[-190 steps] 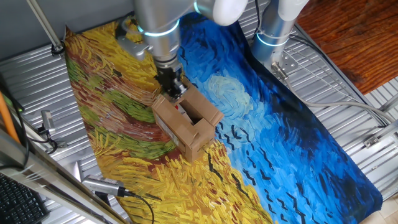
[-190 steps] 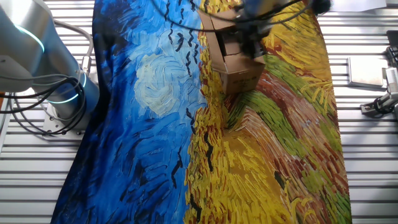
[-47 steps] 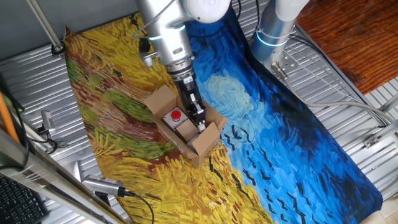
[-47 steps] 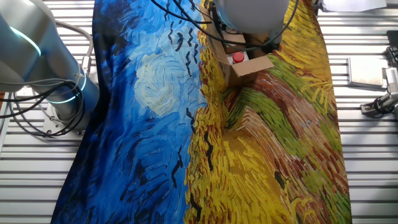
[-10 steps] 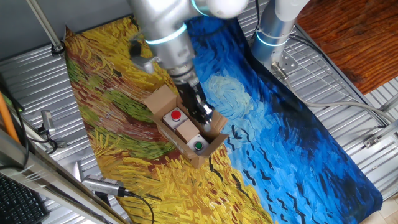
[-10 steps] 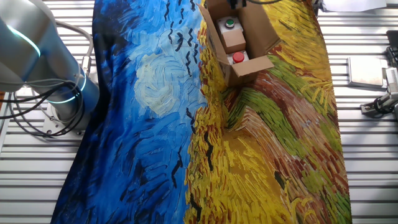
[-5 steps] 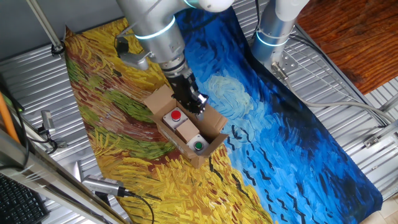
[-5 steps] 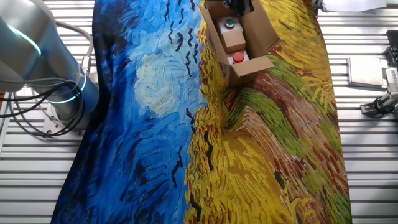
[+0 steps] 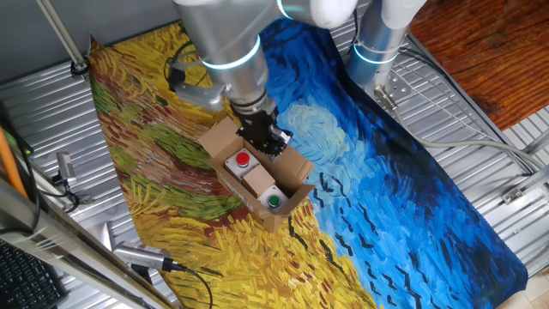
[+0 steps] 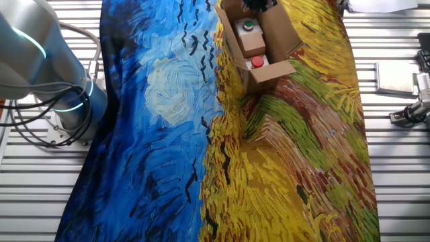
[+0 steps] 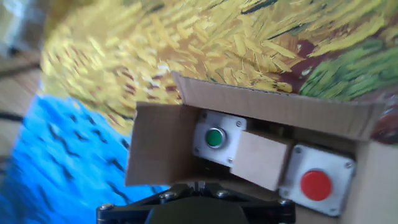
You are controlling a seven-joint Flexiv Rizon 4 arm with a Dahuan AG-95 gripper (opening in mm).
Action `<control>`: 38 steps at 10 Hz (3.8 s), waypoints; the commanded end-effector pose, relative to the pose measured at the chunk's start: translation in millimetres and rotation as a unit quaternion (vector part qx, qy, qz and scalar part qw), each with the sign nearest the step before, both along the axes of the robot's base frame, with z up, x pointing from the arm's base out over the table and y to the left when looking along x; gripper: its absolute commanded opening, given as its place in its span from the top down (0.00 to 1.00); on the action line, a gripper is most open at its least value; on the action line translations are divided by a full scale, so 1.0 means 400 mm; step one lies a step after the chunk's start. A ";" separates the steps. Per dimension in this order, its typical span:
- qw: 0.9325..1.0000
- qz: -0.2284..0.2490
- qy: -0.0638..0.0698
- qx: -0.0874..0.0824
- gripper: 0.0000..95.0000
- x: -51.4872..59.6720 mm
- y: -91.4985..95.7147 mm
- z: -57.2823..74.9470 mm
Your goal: Open a box
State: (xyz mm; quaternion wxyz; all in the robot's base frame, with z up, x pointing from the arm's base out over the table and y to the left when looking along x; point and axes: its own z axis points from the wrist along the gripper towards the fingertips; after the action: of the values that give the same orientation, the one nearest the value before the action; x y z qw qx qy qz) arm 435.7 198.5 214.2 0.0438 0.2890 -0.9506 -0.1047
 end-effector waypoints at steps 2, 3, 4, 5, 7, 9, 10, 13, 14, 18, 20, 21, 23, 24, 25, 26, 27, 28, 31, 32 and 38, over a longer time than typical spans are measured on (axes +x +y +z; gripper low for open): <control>0.999 -0.047 0.010 0.015 1.00 0.027 -0.013 -0.028; 1.000 -0.014 0.008 0.016 1.00 0.057 -0.083 -0.029; 1.000 0.008 0.004 0.017 1.00 0.081 -0.138 -0.027; 0.999 0.032 0.001 0.011 1.00 0.102 -0.186 -0.022; 0.997 0.080 -0.005 0.007 1.00 0.133 -0.280 -0.011; 0.996 0.090 -0.004 -0.013 1.00 0.133 -0.294 -0.012; 0.997 0.082 -0.004 -0.012 1.00 0.133 -0.294 -0.012; 1.000 0.002 0.000 -0.021 1.00 0.116 -0.232 -0.028; 1.000 -0.017 -0.001 -0.026 1.00 0.097 -0.186 -0.049; 0.999 0.040 -0.017 -0.021 1.00 0.133 -0.383 -0.045; 0.997 0.078 -0.024 -0.015 1.00 0.152 -0.502 -0.047; 0.995 0.098 -0.027 -0.012 1.00 0.162 -0.566 -0.050; 0.992 0.118 -0.029 -0.014 1.00 0.157 -0.602 -0.066; 0.992 0.121 -0.025 -0.014 1.00 0.156 -0.602 -0.073; 0.992 0.126 -0.024 -0.007 1.00 0.157 -0.600 -0.072; 0.992 0.123 -0.021 -0.004 1.00 0.157 -0.600 -0.072; 0.994 0.105 -0.018 -0.002 1.00 0.157 -0.600 -0.072; 0.997 0.076 -0.019 -0.004 1.00 0.157 -0.600 -0.072; 1.000 0.012 -0.015 -0.008 1.00 0.129 -0.547 -0.086; 1.000 0.014 -0.015 -0.009 1.00 0.120 -0.550 -0.100; 0.998 0.058 -0.024 0.008 1.00 0.100 -0.745 -0.164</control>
State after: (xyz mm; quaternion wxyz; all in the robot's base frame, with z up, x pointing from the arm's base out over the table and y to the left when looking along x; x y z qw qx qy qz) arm 475.1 -100.7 146.9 0.0256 0.3025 -0.9481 -0.0947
